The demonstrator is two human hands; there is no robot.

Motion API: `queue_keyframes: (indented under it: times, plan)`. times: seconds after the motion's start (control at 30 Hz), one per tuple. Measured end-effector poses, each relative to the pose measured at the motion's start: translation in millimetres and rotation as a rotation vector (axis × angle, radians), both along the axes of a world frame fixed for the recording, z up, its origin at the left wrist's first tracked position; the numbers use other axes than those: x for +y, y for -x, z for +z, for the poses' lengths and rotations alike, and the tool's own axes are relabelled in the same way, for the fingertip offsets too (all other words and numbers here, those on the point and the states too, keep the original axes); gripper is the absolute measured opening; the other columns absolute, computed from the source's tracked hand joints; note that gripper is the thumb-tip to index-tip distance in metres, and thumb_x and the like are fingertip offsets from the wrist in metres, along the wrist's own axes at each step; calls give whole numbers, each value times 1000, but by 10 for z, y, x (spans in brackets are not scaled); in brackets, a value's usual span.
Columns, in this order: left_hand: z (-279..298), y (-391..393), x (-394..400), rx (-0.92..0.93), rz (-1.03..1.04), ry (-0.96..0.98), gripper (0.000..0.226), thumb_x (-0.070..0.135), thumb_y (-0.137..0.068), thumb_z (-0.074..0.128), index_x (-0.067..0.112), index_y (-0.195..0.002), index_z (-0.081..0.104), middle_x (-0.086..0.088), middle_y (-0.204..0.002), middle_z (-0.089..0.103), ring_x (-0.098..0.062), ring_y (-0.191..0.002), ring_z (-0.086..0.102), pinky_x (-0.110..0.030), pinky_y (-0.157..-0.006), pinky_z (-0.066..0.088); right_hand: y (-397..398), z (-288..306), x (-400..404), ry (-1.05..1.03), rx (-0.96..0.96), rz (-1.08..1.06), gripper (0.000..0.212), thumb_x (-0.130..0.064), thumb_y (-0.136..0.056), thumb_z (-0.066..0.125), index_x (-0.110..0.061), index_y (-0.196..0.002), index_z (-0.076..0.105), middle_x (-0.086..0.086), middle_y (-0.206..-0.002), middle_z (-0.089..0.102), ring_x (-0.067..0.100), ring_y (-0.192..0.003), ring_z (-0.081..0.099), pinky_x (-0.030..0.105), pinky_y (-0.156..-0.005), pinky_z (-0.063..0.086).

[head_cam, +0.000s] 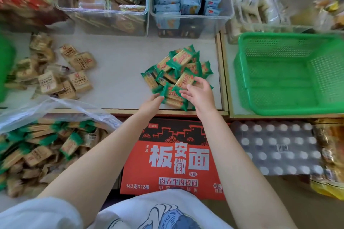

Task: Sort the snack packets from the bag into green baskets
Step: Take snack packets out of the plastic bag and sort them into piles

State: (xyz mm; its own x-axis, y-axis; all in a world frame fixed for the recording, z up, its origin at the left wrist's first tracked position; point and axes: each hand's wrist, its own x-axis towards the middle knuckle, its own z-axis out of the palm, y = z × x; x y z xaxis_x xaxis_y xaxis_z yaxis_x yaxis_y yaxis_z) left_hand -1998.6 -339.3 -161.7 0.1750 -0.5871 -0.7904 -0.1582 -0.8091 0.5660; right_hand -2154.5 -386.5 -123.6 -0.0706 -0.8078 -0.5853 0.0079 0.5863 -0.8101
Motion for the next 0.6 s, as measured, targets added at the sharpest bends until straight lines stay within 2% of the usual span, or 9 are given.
queue_keyframes:
  times: [0.1, 0.2, 0.27, 0.37, 0.47, 0.53, 0.6]
  plan:
    - [146, -47, 193, -52, -11, 191, 41, 31, -103, 50, 22, -143, 52, 4, -135, 56, -12, -119, 50, -28, -96, 38, -21, 114, 280, 15, 36, 35, 26, -5, -98, 58, -15, -122, 54, 11, -104, 71, 23, -88, 75, 35, -81, 62]
    - [346, -380, 640, -276, 19, 452, 25, 18, -100, 52, 18, -119, 69, 6, -112, 66, -8, -102, 57, -25, -85, 40, -286, 219, 619, 9, 22, 205, 15, -7, -100, 56, -11, -114, 59, 15, -101, 72, 28, -87, 74, 37, -79, 62]
    - [319, -801, 1113, -480, 49, 530, 19, 12, -96, 54, 16, -102, 72, 8, -95, 67, -11, -91, 57, -27, -79, 41, -642, 235, 857, 4, 0, 390, 10, -8, -100, 57, -8, -109, 62, 14, -95, 73, 29, -82, 73, 39, -80, 62]
    - [111, -1494, 1962, -726, 80, 412, 15, 12, -97, 54, 11, -98, 69, 0, -94, 66, -21, -93, 56, -35, -81, 44, -1351, 179, 1205, 19, -54, 663, 6, -9, -98, 62, -5, -102, 64, 9, -83, 72, 22, -72, 70, 35, -76, 61]
    - [-201, -2017, 2691, -766, 20, 116, 21, 20, -99, 54, 7, -109, 68, -11, -103, 66, -33, -102, 56, -42, -85, 43, -2032, -32, 1539, 13, -46, 893, 5, -17, -97, 66, -13, -93, 65, 7, -83, 71, 20, -76, 69, 36, -76, 60]
    - [-365, -2201, 3051, -744, -117, -21, 31, 31, -101, 49, 10, -115, 67, -12, -109, 67, -35, -107, 56, -43, -88, 44, -2372, -281, 1696, 34, 87, 1051, 11, -26, -96, 67, -16, -95, 67, 6, -92, 72, 22, -87, 68, 39, -82, 57]
    - [-476, -2274, 3320, -724, -235, -22, 42, 41, -98, 37, 15, -107, 68, -9, -104, 68, -36, -101, 60, -44, -83, 48, -2556, -547, 1806, 74, 306, 1219, 19, -35, -95, 66, -16, -98, 67, 2, -97, 70, 19, -92, 64, 38, -85, 53]
